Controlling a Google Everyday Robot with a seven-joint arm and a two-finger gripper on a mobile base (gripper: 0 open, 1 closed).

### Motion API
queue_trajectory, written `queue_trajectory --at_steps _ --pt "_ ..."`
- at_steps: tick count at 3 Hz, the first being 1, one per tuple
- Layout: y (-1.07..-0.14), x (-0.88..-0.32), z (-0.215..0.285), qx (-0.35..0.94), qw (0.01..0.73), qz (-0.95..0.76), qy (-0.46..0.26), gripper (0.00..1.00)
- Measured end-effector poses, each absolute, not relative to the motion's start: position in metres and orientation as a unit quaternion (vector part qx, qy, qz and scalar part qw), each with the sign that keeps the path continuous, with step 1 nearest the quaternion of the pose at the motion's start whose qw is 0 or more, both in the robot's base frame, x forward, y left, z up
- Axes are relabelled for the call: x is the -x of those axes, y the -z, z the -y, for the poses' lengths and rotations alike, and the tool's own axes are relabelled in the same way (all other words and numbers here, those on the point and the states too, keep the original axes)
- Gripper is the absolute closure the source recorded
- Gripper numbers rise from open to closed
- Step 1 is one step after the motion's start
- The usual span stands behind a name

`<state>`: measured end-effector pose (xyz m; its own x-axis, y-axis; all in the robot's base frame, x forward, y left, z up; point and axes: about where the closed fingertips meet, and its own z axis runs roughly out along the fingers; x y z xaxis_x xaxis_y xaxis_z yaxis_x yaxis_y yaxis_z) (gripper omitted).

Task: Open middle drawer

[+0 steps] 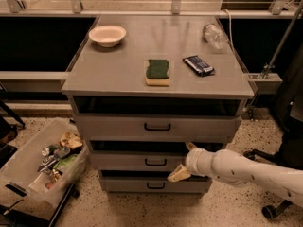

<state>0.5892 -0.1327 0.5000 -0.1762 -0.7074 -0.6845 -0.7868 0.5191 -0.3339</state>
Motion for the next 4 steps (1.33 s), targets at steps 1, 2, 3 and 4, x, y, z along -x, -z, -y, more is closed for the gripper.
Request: queue_trajectory --at_steps 1,2,3,4 --pt "-0.4980 -0.5875 0.1317 0.493 0.423 -0.758 -0.054 0.00" --pt "-0.4951 -0.5863 0.1305 0.490 0.428 -0.758 -0.058 0.00" --pt "-0.4951 -0.5863 0.1305 0.490 0.428 -0.758 -0.058 0.00" --pt "-0.4900 -0.5854 0.1289 0.491 0.425 -0.758 -0.062 0.00"
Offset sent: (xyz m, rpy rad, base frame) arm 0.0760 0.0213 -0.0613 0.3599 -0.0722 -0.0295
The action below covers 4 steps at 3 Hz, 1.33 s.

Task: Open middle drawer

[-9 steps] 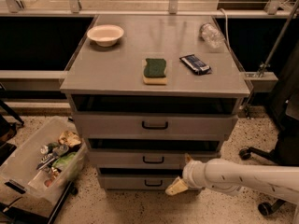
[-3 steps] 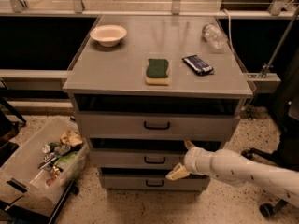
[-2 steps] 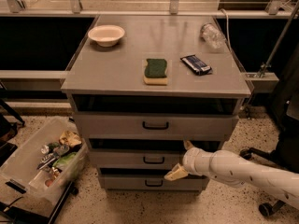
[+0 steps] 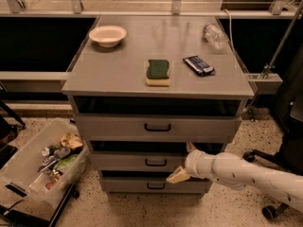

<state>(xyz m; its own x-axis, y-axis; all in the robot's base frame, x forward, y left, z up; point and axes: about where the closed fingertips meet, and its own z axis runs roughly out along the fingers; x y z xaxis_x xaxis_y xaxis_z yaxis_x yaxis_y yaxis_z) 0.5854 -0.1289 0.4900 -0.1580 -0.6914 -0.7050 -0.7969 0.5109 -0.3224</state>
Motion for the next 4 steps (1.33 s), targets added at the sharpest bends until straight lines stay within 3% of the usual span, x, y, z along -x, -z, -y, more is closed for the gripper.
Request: queue_trajectory --at_steps 3,4 --pt "-0.419 -0.587 0.111 0.478 0.394 -0.775 -0.123 0.00" --pt "-0.419 -0.587 0.111 0.478 0.394 -0.775 -0.123 0.19"
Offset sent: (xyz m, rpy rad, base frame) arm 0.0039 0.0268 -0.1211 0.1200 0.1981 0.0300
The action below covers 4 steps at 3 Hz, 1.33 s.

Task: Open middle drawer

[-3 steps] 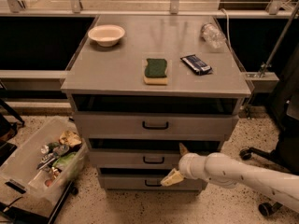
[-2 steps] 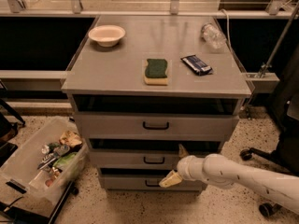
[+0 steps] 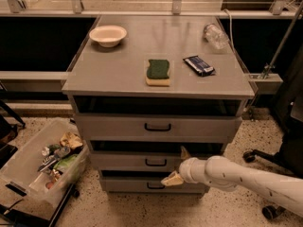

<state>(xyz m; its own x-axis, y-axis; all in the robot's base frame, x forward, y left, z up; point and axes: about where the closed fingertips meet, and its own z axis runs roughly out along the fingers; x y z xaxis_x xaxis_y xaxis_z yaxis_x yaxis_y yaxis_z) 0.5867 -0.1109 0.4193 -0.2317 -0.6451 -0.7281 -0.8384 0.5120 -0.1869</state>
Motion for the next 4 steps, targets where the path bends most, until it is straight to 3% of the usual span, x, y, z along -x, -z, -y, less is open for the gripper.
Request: queue_trajectory --at_steps 3,4 --pt "-0.4192 -0.5867 0.1108 0.479 0.394 -0.775 -0.123 0.88" --pt "-0.4192 -0.5867 0.1108 0.479 0.394 -0.775 -0.123 1.00"
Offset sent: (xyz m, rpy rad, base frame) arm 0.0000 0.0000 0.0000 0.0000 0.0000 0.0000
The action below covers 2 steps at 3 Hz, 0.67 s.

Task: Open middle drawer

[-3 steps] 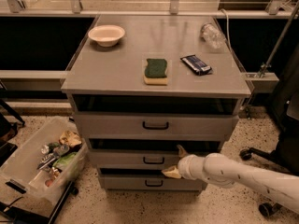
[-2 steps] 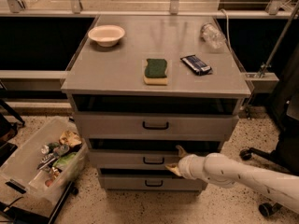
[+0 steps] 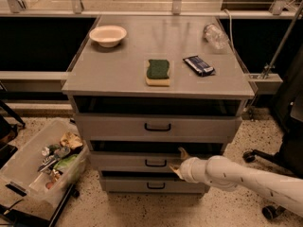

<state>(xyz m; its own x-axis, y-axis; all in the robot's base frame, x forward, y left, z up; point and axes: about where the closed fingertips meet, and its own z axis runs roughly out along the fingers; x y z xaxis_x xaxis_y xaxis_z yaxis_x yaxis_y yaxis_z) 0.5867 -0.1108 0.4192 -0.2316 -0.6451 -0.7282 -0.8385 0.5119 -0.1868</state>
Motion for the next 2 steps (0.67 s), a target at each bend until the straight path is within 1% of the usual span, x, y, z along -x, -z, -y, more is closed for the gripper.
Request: queue_trajectory --at_steps 2 --pt "-0.4283 -0.5867 0.1107 0.479 0.394 -0.775 -0.123 1.00"
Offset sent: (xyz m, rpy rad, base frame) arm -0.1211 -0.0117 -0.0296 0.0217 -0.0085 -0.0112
